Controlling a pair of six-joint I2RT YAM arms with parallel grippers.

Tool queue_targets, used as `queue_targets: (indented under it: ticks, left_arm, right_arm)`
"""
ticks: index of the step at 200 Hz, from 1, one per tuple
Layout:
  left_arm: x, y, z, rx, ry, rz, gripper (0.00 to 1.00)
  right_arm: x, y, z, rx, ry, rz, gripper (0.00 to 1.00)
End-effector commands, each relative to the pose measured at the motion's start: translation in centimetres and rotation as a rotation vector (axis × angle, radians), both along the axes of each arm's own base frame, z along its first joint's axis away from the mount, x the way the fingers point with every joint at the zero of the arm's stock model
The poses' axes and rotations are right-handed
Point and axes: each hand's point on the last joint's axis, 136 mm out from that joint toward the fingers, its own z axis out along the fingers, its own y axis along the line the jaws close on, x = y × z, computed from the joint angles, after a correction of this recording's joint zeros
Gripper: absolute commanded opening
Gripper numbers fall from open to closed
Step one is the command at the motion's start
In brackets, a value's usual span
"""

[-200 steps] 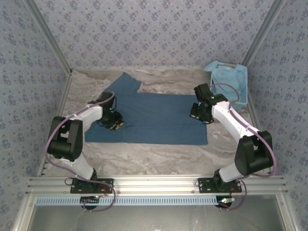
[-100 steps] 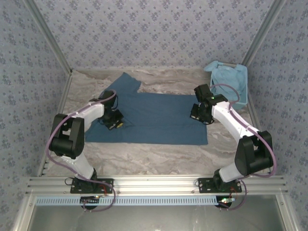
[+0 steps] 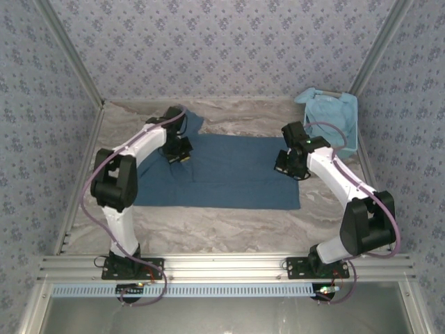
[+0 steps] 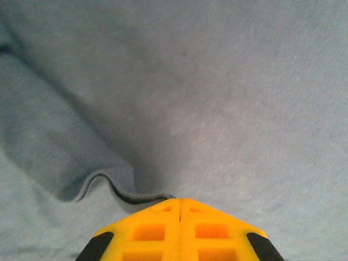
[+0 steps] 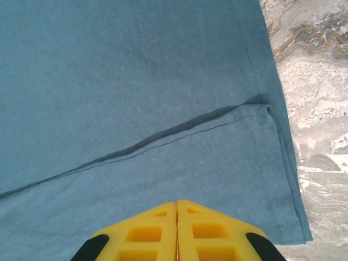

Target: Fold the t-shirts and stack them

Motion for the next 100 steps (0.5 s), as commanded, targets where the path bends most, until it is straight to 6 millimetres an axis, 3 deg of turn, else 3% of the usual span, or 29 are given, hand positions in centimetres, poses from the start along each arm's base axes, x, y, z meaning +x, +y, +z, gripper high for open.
queue_targets:
  ticks: [1, 54, 66, 71, 83, 92, 100]
  left_arm:
    - [0.0, -0.9, -0.5, 0.06, 0.035, -0.108, 0.0]
    - [1.4, -2.3, -1.4, 0.128, 0.04, -0.184, 0.0]
    - [1.7, -2.5, -0.9, 0.127, 0.022, -0.196, 0.17]
    - [1.8, -2.7, -0.5, 0.123, 0.004, -0.204, 0.29]
    - [2.1, -3.1, 1.4, 0.12, -0.053, -0.224, 0.47]
    - [2.1, -3.2, 3.0, 0.125, -0.096, -0.23, 0.56]
    - [1.8, -2.8, 4.2, 0.128, -0.119, -0.222, 0.59]
  right_arm:
    - [-0.5, -0.2, 1.2, 0.026, -0.008, -0.021, 0.1]
    - [-1.2, -0.3, 0.9, 0.043, 0.006, -0.026, 0.1]
    - [-1.3, -0.4, 0.7, 0.043, 0.01, -0.027, 0.1]
    - [-1.2, -0.4, 0.7, 0.044, 0.01, -0.029, 0.1]
    - [-1.4, -0.5, 0.4, 0.045, 0.018, -0.03, 0.1]
    - [-1.6, -0.6, -0.1, 0.045, 0.029, -0.036, 0.1]
    - [-1.8, -0.8, -0.7, 0.052, 0.04, -0.042, 0.1]
